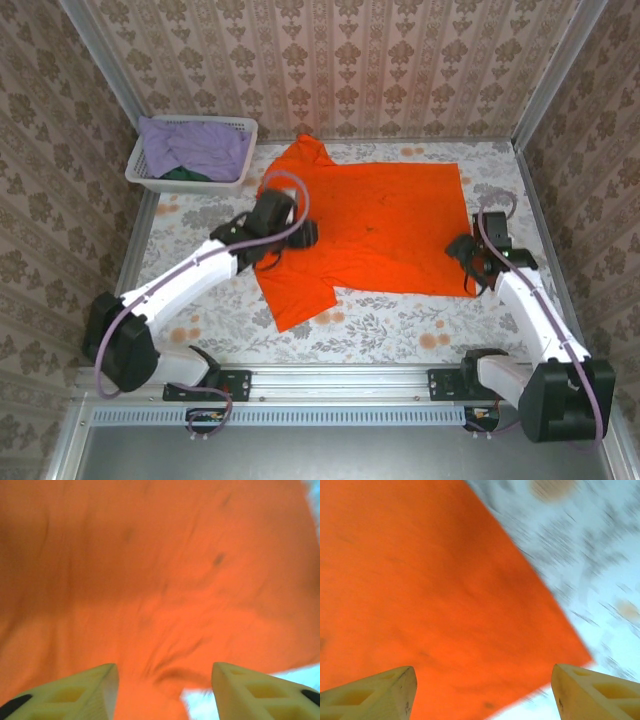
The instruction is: Fold and stack the t-shirts
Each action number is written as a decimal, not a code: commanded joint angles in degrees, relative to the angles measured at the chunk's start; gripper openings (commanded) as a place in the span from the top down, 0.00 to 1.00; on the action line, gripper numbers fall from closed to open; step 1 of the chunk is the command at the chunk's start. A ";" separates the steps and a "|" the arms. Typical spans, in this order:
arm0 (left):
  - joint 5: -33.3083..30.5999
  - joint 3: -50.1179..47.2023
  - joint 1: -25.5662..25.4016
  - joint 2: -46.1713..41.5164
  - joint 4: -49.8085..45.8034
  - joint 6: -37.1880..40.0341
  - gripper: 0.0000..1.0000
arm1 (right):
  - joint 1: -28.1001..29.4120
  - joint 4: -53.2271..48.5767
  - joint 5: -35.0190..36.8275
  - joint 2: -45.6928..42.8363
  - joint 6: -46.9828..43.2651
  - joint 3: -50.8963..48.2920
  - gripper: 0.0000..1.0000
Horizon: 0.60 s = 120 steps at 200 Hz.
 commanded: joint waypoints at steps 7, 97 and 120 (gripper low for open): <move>0.15 -11.46 -0.42 -12.39 -8.42 -5.37 0.54 | -3.61 -6.36 -0.02 -6.29 2.75 -7.22 0.30; 7.22 -27.15 -7.93 -16.51 -7.34 -11.66 0.58 | -15.52 -2.19 -3.61 -5.34 3.05 -14.22 0.38; 9.06 -28.98 -7.87 -13.61 -2.72 -12.04 0.52 | -18.11 2.60 -7.60 -2.73 2.31 -15.80 0.39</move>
